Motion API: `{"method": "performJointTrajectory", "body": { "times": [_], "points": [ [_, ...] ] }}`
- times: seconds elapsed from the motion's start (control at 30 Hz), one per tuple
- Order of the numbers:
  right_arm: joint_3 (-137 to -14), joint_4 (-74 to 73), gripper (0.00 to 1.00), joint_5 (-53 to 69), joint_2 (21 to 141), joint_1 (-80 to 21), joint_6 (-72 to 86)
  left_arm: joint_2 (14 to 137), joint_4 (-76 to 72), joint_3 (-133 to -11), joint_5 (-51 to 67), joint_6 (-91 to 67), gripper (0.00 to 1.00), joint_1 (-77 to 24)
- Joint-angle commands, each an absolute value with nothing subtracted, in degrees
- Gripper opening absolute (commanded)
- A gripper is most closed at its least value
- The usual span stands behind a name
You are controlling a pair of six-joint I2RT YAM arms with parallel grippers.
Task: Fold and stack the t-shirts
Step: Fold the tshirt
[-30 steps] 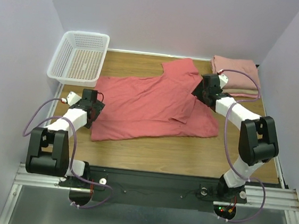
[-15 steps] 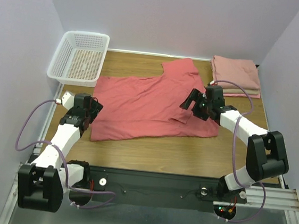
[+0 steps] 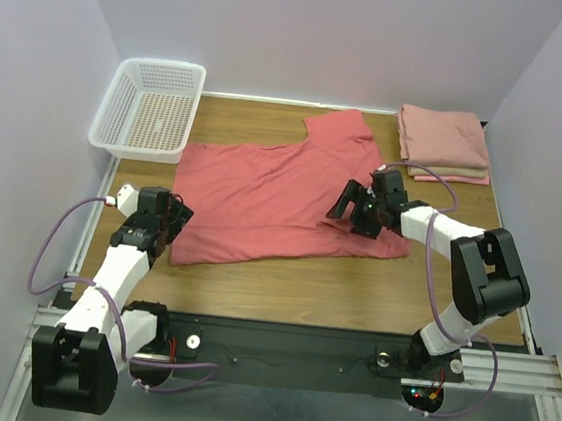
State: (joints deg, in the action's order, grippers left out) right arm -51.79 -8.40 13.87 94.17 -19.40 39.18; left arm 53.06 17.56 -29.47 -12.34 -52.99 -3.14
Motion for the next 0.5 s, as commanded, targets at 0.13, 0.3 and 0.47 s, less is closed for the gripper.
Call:
{"method": "performJointTrajectory", "body": {
  "times": [0.13, 0.3, 0.47],
  "points": [
    [-52.21, -2.12, 1.0, 14.06, 94.83, -20.3, 41.92, 50.45, 18.37, -28.74, -14.59, -52.38, 0.99, -2.81],
    [-53.17, 1.21, 1.0, 13.62, 96.24, -20.39, 44.47, 51.06, 17.93, -28.39, -14.15, -52.47, 0.99, -2.81],
    [-58.16, 4.56, 1.0, 13.8, 100.18, -20.57, 45.52, 51.41, 16.96, -28.21, -13.54, -52.12, 0.99, -2.81]
  ]
}}
